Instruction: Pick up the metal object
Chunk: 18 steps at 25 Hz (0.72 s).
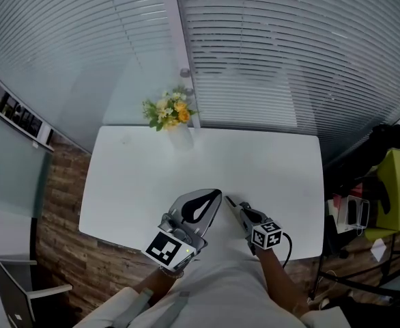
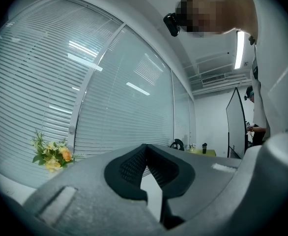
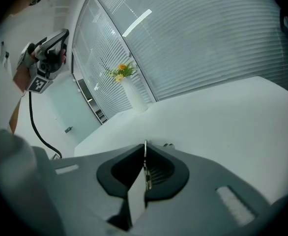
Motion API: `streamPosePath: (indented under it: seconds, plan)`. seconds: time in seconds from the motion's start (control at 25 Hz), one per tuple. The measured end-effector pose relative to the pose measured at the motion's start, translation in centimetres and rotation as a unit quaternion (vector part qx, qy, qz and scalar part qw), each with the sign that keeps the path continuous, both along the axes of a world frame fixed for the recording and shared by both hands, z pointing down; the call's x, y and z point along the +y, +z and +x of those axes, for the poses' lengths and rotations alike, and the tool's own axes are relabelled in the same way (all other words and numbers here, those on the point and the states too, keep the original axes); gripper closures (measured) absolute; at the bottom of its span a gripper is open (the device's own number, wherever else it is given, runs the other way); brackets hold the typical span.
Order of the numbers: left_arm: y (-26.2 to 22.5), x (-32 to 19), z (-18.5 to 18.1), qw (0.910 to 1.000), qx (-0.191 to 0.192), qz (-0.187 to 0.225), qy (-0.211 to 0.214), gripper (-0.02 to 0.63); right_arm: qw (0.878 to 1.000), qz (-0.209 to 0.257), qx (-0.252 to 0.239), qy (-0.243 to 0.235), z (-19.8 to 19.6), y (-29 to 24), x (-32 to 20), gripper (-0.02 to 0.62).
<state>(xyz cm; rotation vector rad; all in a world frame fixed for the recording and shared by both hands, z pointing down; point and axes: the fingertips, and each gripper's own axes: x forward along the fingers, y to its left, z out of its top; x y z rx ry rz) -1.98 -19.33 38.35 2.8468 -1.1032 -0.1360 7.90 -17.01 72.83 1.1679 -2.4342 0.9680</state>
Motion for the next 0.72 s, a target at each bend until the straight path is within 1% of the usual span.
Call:
streamPosePath:
  seconds: [0.28,0.72]
  plan:
    - [-0.1,0.7,0.0,1.0,0.001,-0.001,0.001,0.604,1.0,0.024,0.008,0.008,0.4,-2.0,0.0,0.583]
    - [-0.1,1.4,0.1,1.0,0.002,-0.001,0.006,0.604,0.996,0.081,0.036,0.02,1.4,-7.7,-0.7,0.583]
